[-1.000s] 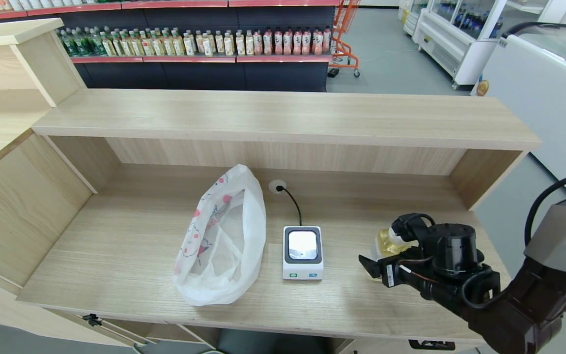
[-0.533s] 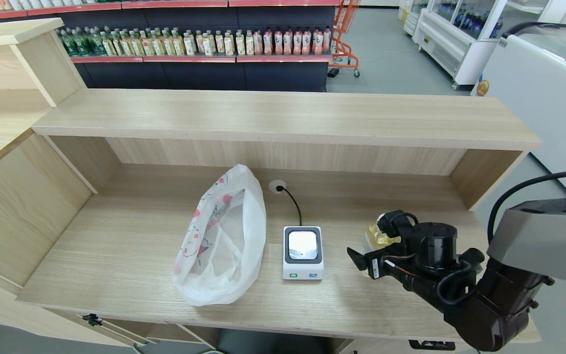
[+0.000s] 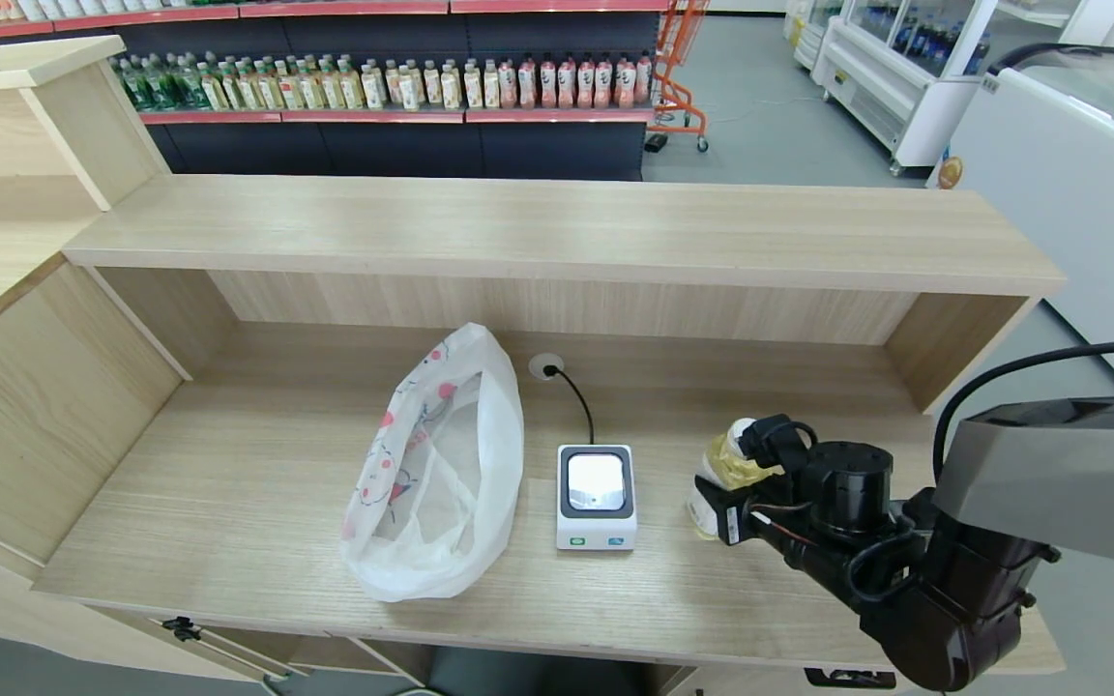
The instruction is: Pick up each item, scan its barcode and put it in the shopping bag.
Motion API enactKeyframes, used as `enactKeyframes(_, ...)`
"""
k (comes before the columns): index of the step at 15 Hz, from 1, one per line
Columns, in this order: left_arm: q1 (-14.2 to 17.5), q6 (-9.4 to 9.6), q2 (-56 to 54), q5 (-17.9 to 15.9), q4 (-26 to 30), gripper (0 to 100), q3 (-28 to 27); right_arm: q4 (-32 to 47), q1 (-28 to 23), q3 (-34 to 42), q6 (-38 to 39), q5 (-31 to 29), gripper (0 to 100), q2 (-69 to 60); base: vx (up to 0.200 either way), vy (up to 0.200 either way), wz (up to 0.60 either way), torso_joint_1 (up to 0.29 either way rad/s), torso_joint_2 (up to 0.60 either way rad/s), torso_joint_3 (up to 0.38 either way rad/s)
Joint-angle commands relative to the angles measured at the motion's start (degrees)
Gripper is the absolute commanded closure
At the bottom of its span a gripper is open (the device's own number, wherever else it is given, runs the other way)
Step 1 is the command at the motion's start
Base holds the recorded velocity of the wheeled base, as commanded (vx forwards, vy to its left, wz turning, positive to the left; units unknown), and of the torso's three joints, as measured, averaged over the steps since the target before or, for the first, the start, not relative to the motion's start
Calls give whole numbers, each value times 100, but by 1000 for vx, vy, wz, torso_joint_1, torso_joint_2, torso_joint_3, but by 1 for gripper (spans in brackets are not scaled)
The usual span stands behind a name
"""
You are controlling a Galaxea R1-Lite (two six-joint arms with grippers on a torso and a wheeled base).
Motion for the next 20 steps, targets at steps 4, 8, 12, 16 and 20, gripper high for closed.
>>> enactKeyframes(4, -2, 2, 0, 1, -2, 0, 0, 18, -17, -74, -162, -2, 100, 72, 0, 0, 0, 0, 0, 0)
enactKeyframes(8, -2, 2, 0, 1, -2, 0, 0, 97, -131, -83, -83, 227, 100, -271, 0, 0, 0, 0, 0, 0)
enactKeyframes(12, -2, 2, 9, 1, -2, 0, 0, 1451, -474, -320, 875, 1360, 100, -1774, 0, 0, 0, 0, 0, 0)
enactKeyframes(16, -2, 2, 9, 1, -2, 0, 0, 2329, -773, -232, 1438, 3558, 100, -3084, 0, 0, 0, 0, 0, 0)
enactKeyframes(20, -2, 2, 9, 1, -2, 0, 0, 2338, -491, 198, 1411, 4709, 100, -3541, 0, 0, 0, 0, 0, 0)
